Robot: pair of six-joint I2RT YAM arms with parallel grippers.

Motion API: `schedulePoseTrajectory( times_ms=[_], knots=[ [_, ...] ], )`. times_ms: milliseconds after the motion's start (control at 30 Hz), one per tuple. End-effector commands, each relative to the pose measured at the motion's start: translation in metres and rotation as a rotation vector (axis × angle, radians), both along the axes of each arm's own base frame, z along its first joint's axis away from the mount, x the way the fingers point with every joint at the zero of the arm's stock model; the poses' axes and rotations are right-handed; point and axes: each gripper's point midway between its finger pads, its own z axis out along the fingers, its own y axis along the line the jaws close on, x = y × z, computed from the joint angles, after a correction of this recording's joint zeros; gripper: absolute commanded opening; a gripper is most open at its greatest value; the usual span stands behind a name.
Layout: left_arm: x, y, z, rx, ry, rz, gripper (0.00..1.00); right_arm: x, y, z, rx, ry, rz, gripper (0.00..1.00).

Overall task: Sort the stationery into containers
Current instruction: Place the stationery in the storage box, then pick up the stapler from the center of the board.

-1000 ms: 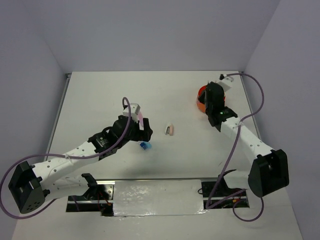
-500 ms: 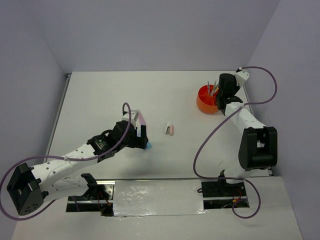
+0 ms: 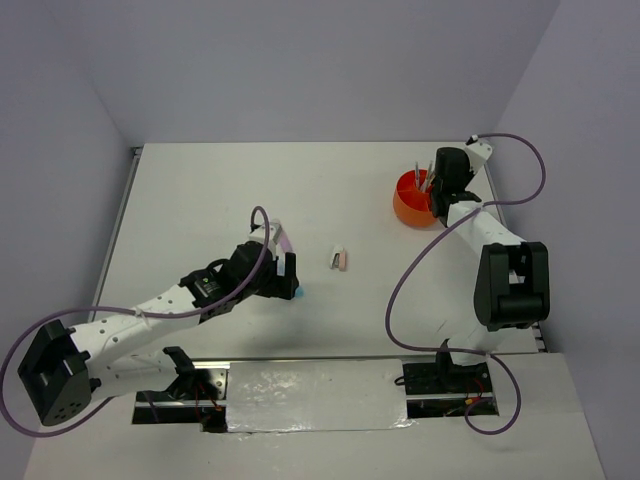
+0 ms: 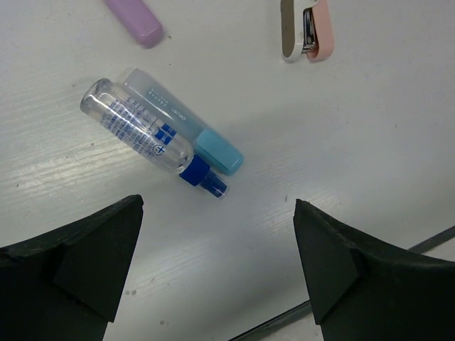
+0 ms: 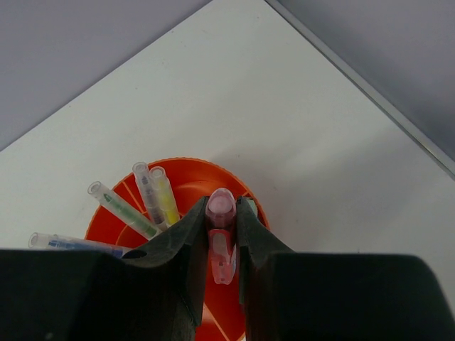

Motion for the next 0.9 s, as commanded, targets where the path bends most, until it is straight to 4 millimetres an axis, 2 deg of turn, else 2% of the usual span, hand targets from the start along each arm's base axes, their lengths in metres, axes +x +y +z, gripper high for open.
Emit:
schedulePoseTrajectory(
  times_ms=[0,33,67,100,233,267,367,433,533,567,600,633,667,700,733,767,833,867],
  knots=[
    [0.010,-0.014,0.021,-0.054,-0.051,-0.020,0.99,0.007,0.000,0.015,0.017,-0.072,-0.005,0.19],
    [0.010,-0.015,0.021,-0.057,-0.049,-0.022,0.99,0.005,0.000,0.013,0.018,-0.069,-0.001,0.22],
    [0.010,-0.015,0.020,-0.058,-0.046,-0.022,0.99,0.004,0.001,0.013,0.021,-0.068,0.003,0.31],
    [0.010,-0.016,0.021,-0.063,-0.048,-0.021,0.99,0.004,0.001,0.012,0.021,-0.067,0.006,0.35],
    [0.010,-0.019,0.021,-0.071,-0.043,-0.025,0.99,0.004,0.003,0.008,0.027,-0.046,0.014,0.41],
    [0.010,-0.019,0.022,-0.075,-0.044,-0.025,0.99,0.004,0.003,0.008,0.029,-0.044,0.012,0.47],
    [0.010,-0.018,0.020,-0.073,-0.044,-0.021,0.99,0.005,0.007,0.013,0.037,-0.052,0.029,0.57],
    [0.010,-0.016,0.018,-0.069,-0.041,-0.011,0.99,0.003,0.008,0.017,0.047,-0.060,0.033,0.59],
    [0.013,-0.019,0.018,-0.073,-0.035,-0.001,0.99,-0.006,0.017,0.039,0.073,-0.115,0.067,0.60],
    [0.015,-0.025,0.023,-0.090,-0.037,-0.009,0.99,-0.010,0.026,0.046,0.080,-0.132,0.090,0.62],
    [0.017,-0.029,0.024,-0.097,-0.033,-0.013,0.99,-0.018,0.032,0.063,0.084,-0.169,0.115,0.62],
    [0.021,-0.034,0.017,-0.080,-0.014,-0.011,0.99,-0.023,0.040,0.067,0.089,-0.162,0.142,0.66],
    [0.027,-0.041,0.024,-0.086,-0.017,-0.010,0.99,-0.028,0.056,0.073,0.095,-0.161,0.185,0.68],
    [0.030,-0.045,0.023,-0.078,-0.009,-0.009,0.99,-0.034,0.064,0.089,0.100,-0.183,0.220,0.70],
    [0.039,-0.055,0.022,-0.062,0.002,-0.008,0.99,-0.042,0.078,0.085,0.117,-0.138,0.276,0.76],
    [0.041,-0.059,0.018,-0.040,0.012,-0.008,0.99,-0.050,0.085,0.093,0.129,-0.139,0.308,0.78],
    [0.054,-0.071,0.011,0.014,0.018,-0.003,0.99,-0.066,0.105,0.094,0.160,-0.102,0.410,0.88],
    [0.061,-0.076,0.010,0.023,0.018,0.001,0.99,-0.069,0.109,0.087,0.165,-0.070,0.431,0.88]
  ],
)
